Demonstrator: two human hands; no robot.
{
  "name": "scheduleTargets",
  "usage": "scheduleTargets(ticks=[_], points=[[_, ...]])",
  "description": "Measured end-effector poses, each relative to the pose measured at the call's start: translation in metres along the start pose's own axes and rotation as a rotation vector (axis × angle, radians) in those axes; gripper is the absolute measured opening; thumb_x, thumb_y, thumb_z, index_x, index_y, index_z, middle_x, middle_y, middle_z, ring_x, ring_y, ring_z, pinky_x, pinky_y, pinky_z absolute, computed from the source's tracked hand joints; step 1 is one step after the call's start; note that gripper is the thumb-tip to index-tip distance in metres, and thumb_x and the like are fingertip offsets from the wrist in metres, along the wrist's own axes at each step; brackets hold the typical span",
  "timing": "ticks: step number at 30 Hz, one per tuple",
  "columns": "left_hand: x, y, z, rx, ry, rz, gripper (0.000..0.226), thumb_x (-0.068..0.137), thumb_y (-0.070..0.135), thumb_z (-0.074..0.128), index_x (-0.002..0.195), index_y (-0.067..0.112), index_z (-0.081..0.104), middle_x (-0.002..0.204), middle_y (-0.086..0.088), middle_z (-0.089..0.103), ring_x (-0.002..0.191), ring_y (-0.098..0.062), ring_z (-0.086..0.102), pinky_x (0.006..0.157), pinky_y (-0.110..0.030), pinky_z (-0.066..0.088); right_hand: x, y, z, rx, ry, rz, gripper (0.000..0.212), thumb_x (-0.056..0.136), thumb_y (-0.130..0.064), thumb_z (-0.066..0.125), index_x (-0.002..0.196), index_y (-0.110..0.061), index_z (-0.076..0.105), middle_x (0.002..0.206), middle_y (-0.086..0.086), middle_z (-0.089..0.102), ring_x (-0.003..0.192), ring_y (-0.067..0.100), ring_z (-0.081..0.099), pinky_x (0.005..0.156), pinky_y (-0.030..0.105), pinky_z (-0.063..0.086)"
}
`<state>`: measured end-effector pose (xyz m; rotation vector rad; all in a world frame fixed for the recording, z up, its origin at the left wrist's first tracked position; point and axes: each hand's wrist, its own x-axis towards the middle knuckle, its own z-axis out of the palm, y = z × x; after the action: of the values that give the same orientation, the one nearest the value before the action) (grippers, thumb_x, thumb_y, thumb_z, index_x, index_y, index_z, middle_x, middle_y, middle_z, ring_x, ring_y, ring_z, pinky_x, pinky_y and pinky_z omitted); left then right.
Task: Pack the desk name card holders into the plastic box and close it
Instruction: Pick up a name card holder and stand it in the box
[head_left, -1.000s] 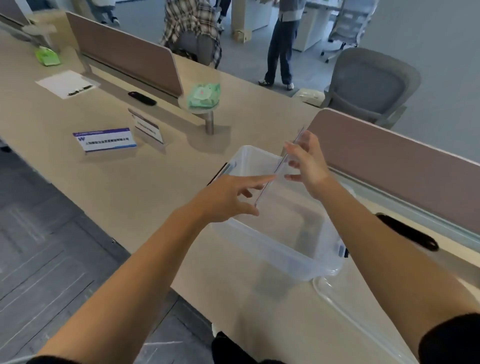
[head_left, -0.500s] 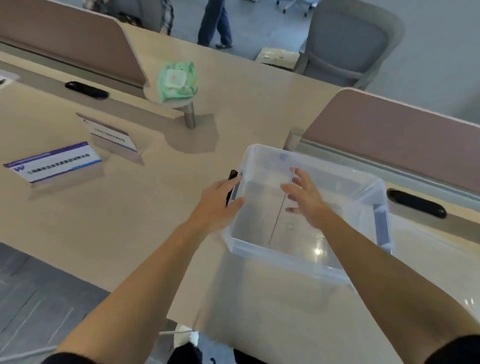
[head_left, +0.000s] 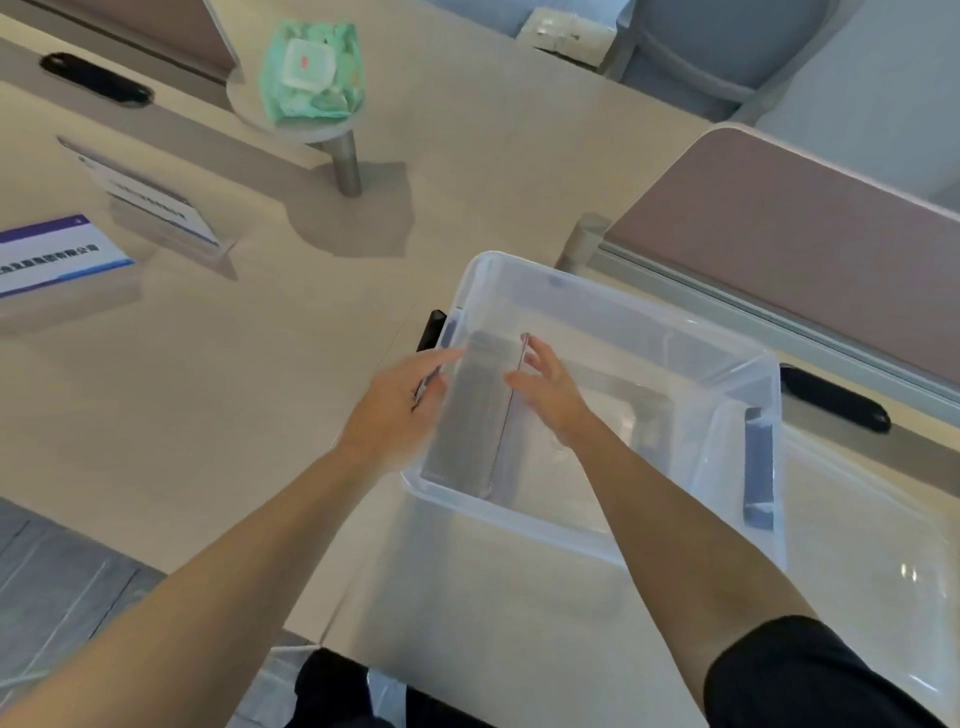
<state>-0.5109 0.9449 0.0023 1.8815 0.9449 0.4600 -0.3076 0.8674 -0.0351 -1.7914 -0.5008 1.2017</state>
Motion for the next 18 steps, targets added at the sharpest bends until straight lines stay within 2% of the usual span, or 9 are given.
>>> scheduleTargets(ticks=[2, 5, 8, 10, 12, 13, 15, 17, 18], points=[[-0.002, 0.004, -0.001, 0.0, 0.0, -0.016, 0.037, 0.1, 0.018, 0.047, 0.125, 0.04, 0.061, 0.103, 0.015, 0.062, 0.093, -0.001, 0.056, 0.076, -0.004, 0.037, -0.002, 0.005, -0.005, -0.092, -0.037, -0.046, 0.095, 0.069, -0.052, 0.078, 0.15, -0.034, 0.033, 0.153, 0.002, 0.041, 0.141, 0.022, 0.039, 0.111, 0.042, 0.039], [-0.004, 0.009, -0.001, -0.006, -0.005, -0.038, 0.037, 0.099, 0.017, 0.048, 0.125, 0.04, 0.061, 0.116, 0.012, 0.062, 0.101, 0.005, 0.054, 0.082, 0.001, 0.034, -0.018, 0.008, -0.015, -0.298, -0.16, -0.141, 0.107, 0.071, -0.061, 0.077, 0.154, -0.043, 0.012, 0.164, -0.009, 0.018, 0.148, 0.016, 0.024, 0.116, 0.038, 0.028], [-0.005, 0.011, -0.002, -0.017, 0.002, -0.041, 0.036, 0.099, 0.016, 0.049, 0.124, 0.039, 0.061, 0.119, 0.013, 0.062, 0.103, 0.012, 0.052, 0.084, 0.002, 0.033, -0.025, 0.02, -0.02, -0.511, -0.333, -0.167, 0.113, 0.07, -0.059, 0.08, 0.152, -0.051, 0.003, 0.164, -0.018, 0.006, 0.149, 0.017, 0.021, 0.118, 0.044, 0.029], [-0.005, 0.013, -0.002, -0.026, 0.005, -0.055, 0.035, 0.099, 0.018, 0.05, 0.124, 0.039, 0.062, 0.113, 0.019, 0.062, 0.098, 0.013, 0.053, 0.08, 0.001, 0.034, -0.025, 0.024, -0.02, -0.506, -0.382, -0.139, 0.113, 0.069, -0.058, 0.082, 0.15, -0.055, 0.004, 0.164, -0.017, 0.008, 0.149, 0.018, 0.022, 0.118, 0.045, 0.031], [-0.005, 0.012, -0.001, -0.043, 0.012, -0.081, 0.034, 0.099, 0.019, 0.05, 0.123, 0.038, 0.063, 0.089, 0.026, 0.062, 0.073, 0.005, 0.055, 0.067, -0.004, 0.037, -0.021, 0.023, -0.017, -0.435, -0.382, -0.108, 0.114, 0.067, -0.056, 0.084, 0.149, -0.057, 0.005, 0.164, -0.013, 0.012, 0.149, 0.019, 0.024, 0.117, 0.046, 0.034], [-0.005, 0.011, -0.001, -0.044, 0.016, -0.087, 0.034, 0.099, 0.019, 0.05, 0.123, 0.038, 0.064, 0.072, 0.025, 0.058, 0.059, -0.001, 0.049, 0.059, -0.008, 0.036, -0.02, 0.02, -0.016, -0.41, -0.379, -0.107, 0.115, 0.068, -0.052, 0.085, 0.151, -0.055, 0.005, 0.164, -0.012, 0.013, 0.149, 0.019, 0.024, 0.117, 0.046, 0.034], [-0.006, 0.01, -0.001, -0.021, 0.021, -0.089, 0.033, 0.099, 0.022, 0.051, 0.122, 0.041, 0.063, 0.056, 0.016, 0.05, 0.047, -0.008, 0.037, 0.049, -0.016, 0.034, -0.017, 0.017, -0.01, -0.357, -0.391, -0.129, 0.114, 0.072, -0.045, 0.085, 0.153, -0.05, 0.004, 0.164, -0.012, 0.013, 0.15, 0.016, 0.021, 0.118, 0.044, 0.032], [-0.006, 0.01, -0.002, 0.01, 0.012, -0.091, 0.031, 0.098, 0.027, 0.051, 0.121, 0.046, 0.06, 0.063, 0.009, 0.059, 0.051, -0.019, 0.046, 0.051, -0.027, 0.043, -0.015, 0.014, -0.002, -0.324, -0.402, -0.137, 0.115, 0.073, -0.042, 0.085, 0.153, -0.05, 0.003, 0.164, -0.01, 0.014, 0.15, 0.015, 0.019, 0.118, 0.044, 0.032], [-0.006, 0.01, -0.003, 0.024, 0.008, -0.092, 0.03, 0.098, 0.03, 0.05, 0.121, 0.048, 0.058, 0.076, 0.001, 0.066, 0.06, -0.027, 0.055, 0.058, -0.035, 0.05, -0.014, 0.013, 0.002, -0.314, -0.404, -0.141, 0.115, 0.073, -0.041, 0.085, 0.153, -0.05, 0.003, 0.164, -0.008, 0.015, 0.15, 0.014, 0.019, 0.118, 0.045, 0.032]])
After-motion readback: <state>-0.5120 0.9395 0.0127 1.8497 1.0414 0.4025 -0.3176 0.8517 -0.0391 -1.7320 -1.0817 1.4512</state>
